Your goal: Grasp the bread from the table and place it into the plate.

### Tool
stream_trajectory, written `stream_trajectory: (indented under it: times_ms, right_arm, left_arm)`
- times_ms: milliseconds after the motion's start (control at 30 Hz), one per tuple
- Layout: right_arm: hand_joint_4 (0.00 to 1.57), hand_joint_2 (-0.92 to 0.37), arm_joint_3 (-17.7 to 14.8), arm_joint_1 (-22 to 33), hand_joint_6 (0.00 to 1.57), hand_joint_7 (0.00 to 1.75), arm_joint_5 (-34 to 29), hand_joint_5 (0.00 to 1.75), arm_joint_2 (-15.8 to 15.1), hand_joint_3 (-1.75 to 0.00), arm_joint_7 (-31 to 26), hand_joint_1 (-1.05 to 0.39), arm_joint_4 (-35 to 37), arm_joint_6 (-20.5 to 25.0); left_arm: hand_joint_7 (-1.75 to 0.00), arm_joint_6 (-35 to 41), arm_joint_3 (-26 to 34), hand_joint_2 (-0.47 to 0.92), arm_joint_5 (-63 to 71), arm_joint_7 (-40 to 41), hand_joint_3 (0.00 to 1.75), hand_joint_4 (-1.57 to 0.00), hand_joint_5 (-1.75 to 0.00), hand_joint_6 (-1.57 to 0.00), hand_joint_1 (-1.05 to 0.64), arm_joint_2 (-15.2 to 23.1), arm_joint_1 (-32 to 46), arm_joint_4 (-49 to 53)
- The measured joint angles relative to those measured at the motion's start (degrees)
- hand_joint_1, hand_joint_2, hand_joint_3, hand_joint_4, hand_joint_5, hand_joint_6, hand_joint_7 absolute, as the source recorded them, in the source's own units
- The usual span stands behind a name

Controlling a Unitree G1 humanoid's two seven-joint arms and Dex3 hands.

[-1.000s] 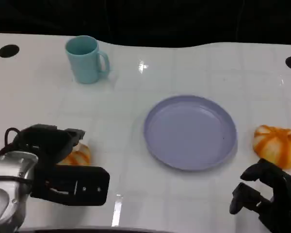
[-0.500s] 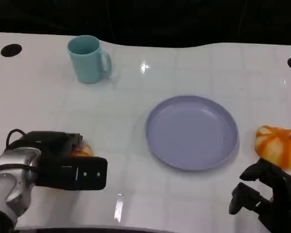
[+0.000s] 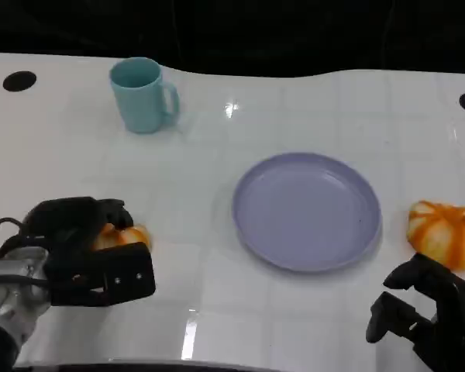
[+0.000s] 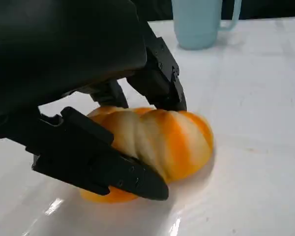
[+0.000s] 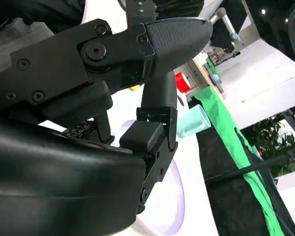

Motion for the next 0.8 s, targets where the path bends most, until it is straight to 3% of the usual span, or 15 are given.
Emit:
stream_trajectory:
  times_ms: [267,533,600,667,733,800]
  right_arm:
    - [0.73,-0.92,0.0,-0.1,0.79,1.05,0.0,1.54,0.0,-0.19,0.0,-0.54,0.0,0.0]
    - [0.72,-0.92,0.0,-0.2,0.79,1.1,-0.1,1.57,0.0,-0.19,0.2,-0.54,0.6,-0.2]
    - [0.72,-0.92,-0.2,-0.2,0.78,1.09,-0.1,1.56,0.0,-0.19,0.3,-0.54,0.6,-0.2]
    - [0.72,-0.92,-0.3,-0.2,0.78,1.09,-0.1,1.56,0.0,-0.2,0.4,-0.54,0.7,-0.2]
    - [0.72,-0.92,-0.3,-0.2,0.78,1.08,-0.1,1.56,-0.1,-0.2,0.5,-0.53,0.9,-0.2]
    - [0.72,-0.92,-0.5,-0.3,0.78,1.07,-0.1,1.56,-0.1,-0.2,0.6,-0.53,1.3,-0.2]
  left_arm:
    - [-1.75,-4.2,-0.1,0.92,-0.9,7.0,0.47,-0.8,-1.75,-0.56,-0.3,-0.5,-0.8,4.6]
    - [-1.75,-6.3,0.9,0.87,-4.6,7.5,0.44,-0.78,-1.75,-0.56,-0.26,-1.2,-0.9,4.4]
    - [-1.75,-6.9,1.0,0.73,-4.9,8.1,0.76,-0.8,-1.75,-0.59,-0.27,-1.5,-0.9,3.7]
    - [-1.75,-7.3,1.3,0.64,-5.0,8.4,0.95,-0.81,-1.75,-0.6,-0.27,-2.0,-1.1,2.4]
    - [-1.75,-8.3,2.0,0.58,-6.0,8.4,1.11,-0.83,-1.75,-0.65,-0.27,-2.8,-1.4,1.1]
    - [-1.75,-8.9,2.7,0.54,-7.0,8.4,1.15,-0.83,-1.75,-0.65,-0.25,-3.8,-2.0,-0.1]
